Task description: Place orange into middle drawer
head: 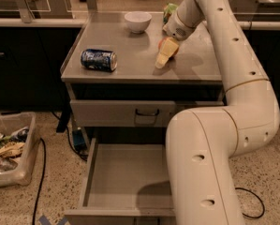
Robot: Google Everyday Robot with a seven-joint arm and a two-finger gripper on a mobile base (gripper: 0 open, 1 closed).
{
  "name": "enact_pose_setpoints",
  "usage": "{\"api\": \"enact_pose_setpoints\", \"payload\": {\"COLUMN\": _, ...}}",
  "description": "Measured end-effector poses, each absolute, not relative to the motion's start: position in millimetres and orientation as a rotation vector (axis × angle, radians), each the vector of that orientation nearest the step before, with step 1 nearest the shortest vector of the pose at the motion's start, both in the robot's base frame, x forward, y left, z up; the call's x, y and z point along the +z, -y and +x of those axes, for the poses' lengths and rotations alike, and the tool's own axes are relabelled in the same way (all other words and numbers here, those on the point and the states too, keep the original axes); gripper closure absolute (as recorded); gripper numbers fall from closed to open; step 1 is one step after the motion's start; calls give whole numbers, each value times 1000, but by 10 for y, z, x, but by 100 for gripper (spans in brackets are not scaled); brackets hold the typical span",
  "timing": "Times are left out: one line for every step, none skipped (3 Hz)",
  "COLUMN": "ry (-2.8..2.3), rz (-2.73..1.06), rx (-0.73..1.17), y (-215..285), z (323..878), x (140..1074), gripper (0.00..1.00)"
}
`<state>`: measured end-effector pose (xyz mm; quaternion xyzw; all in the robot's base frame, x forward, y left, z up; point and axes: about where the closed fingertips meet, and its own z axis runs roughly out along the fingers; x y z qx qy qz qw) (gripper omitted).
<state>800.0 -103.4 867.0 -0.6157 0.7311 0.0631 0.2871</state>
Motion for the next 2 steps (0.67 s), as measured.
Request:
{"api": "enact_pose_setpoints", "payload": {"ry": -2000, "rz": -1607, "rx": 161, "y": 1072, "z": 8015, "x": 8662, "gripper": 0}}
{"api": "enact_pose_setpoints", "payload": {"ry": -2055, "rz": -1527, "rx": 146, "y": 1211, "z": 8069, "x": 8643, "gripper": 0}}
